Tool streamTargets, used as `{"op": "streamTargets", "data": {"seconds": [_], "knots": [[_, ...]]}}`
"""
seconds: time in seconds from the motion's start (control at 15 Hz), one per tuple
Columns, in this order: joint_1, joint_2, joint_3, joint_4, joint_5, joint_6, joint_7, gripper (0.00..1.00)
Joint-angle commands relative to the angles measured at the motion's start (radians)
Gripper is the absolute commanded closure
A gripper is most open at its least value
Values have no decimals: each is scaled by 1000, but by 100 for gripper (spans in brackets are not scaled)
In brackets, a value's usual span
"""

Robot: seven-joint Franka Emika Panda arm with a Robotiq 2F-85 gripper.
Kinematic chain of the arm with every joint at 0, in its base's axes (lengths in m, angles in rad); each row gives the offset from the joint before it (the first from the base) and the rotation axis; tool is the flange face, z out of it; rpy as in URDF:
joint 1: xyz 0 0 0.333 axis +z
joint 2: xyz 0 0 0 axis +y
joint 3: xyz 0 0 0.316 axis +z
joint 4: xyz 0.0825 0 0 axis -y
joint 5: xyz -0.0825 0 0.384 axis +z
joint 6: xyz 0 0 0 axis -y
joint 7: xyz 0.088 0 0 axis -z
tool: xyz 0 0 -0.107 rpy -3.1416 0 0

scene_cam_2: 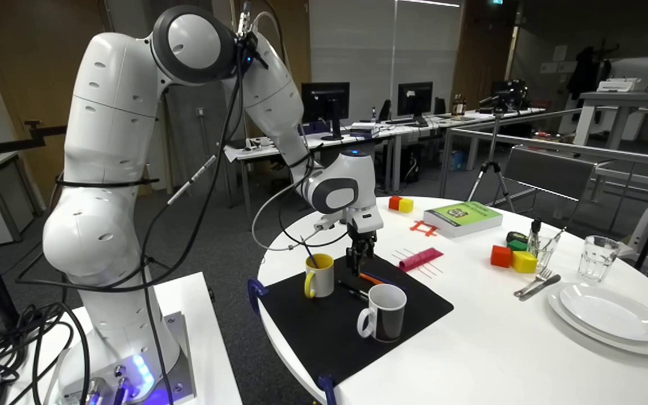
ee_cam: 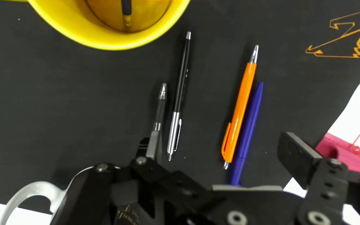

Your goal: Pick up one pen and put in the mug on the right

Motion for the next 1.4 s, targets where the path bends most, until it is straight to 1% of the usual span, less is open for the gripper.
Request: {"op": "streamTargets", "data": {"seconds": [0.0,0.33,0.8,1.33], "knots": [[24,66,-25,59,19,9,-39,0],[37,132,-36,119,22,5,-36,0],[60,196,-56,175,19,-1,-31,0],[80,198,-64,178,18,-9,-31,0]]}}
